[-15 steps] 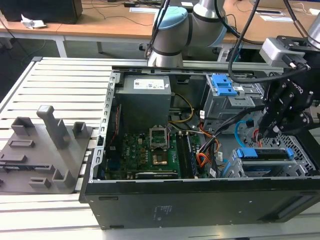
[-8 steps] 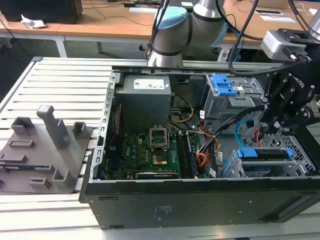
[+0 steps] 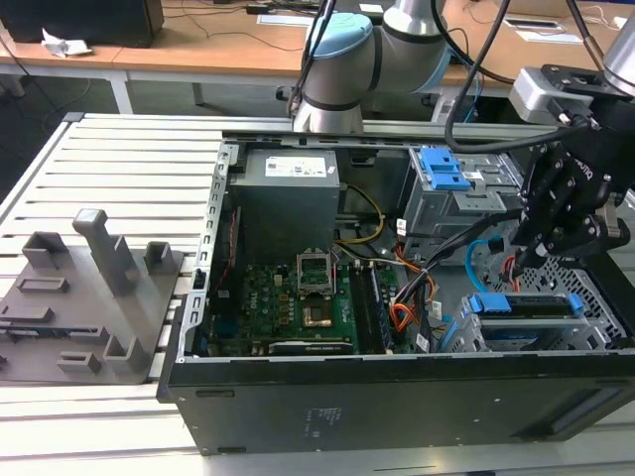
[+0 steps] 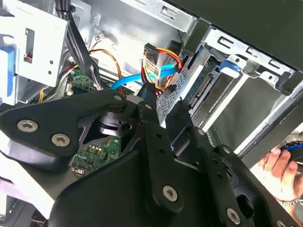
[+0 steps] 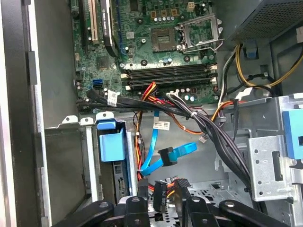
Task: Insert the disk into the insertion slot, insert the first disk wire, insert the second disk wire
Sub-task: 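Insert the first disk wire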
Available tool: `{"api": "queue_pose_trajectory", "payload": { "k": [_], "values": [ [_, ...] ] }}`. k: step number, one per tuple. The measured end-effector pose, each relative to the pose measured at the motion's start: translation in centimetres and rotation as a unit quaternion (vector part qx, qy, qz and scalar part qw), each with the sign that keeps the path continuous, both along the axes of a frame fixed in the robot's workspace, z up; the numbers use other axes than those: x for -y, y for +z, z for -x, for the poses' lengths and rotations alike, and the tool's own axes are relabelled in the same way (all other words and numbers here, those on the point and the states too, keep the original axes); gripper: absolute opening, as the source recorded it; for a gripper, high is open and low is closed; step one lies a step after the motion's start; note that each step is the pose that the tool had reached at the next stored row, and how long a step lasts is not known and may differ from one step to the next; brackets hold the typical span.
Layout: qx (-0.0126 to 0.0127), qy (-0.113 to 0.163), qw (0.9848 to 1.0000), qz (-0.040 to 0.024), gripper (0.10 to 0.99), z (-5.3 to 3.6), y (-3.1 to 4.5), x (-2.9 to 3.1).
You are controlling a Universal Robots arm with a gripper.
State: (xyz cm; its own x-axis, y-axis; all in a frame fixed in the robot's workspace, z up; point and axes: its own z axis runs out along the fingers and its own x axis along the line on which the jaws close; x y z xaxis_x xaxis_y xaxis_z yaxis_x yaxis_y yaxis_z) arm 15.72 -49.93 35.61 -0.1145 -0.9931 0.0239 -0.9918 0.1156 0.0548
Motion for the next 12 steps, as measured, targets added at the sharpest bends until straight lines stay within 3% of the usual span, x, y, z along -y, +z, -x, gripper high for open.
{"api": "queue_pose_trajectory", "payload": {
  "k": [4,7,12],
  "values": [
    [0.0,0.0,1.0,0.0021,0.349,0.0,0.0,0.0],
    [0.0,0.0,1.0,0.0027,0.165,0.0,0.0,0.0],
    [0.0,0.0,1.0,0.0039,0.165,0.0,-0.01,0.0]
  ]
}}
